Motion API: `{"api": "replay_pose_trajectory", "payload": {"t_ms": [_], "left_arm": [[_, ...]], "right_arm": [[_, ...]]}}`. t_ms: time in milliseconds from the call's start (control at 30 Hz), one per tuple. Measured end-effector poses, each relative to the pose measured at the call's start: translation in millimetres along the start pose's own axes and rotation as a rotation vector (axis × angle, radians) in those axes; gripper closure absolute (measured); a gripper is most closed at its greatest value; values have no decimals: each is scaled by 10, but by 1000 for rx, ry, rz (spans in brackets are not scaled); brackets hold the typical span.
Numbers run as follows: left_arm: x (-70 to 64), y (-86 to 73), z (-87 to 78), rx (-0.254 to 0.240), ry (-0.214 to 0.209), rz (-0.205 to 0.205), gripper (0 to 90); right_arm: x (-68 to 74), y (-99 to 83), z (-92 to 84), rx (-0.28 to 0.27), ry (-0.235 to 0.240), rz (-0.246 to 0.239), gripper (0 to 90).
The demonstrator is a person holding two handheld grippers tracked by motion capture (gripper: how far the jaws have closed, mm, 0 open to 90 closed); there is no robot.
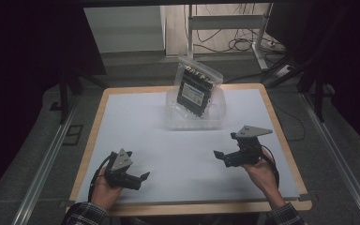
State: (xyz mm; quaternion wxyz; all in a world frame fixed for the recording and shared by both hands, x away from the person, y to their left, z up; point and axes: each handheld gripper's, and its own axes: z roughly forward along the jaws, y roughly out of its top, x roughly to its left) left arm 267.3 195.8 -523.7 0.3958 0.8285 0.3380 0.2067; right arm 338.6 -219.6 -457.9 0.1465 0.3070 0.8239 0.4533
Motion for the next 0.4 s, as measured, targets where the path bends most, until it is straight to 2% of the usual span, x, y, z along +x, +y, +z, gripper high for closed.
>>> {"api": "replay_pose_trajectory", "payload": {"t_ms": [200, 400], "left_arm": [[-12, 1, 5, 3, 0, 13, 0], [-9, 1, 8, 3, 5, 11, 0]], "right_arm": [[39, -221, 92, 49, 1, -16, 7], [35, -277, 143, 73, 3, -29, 6]]}}
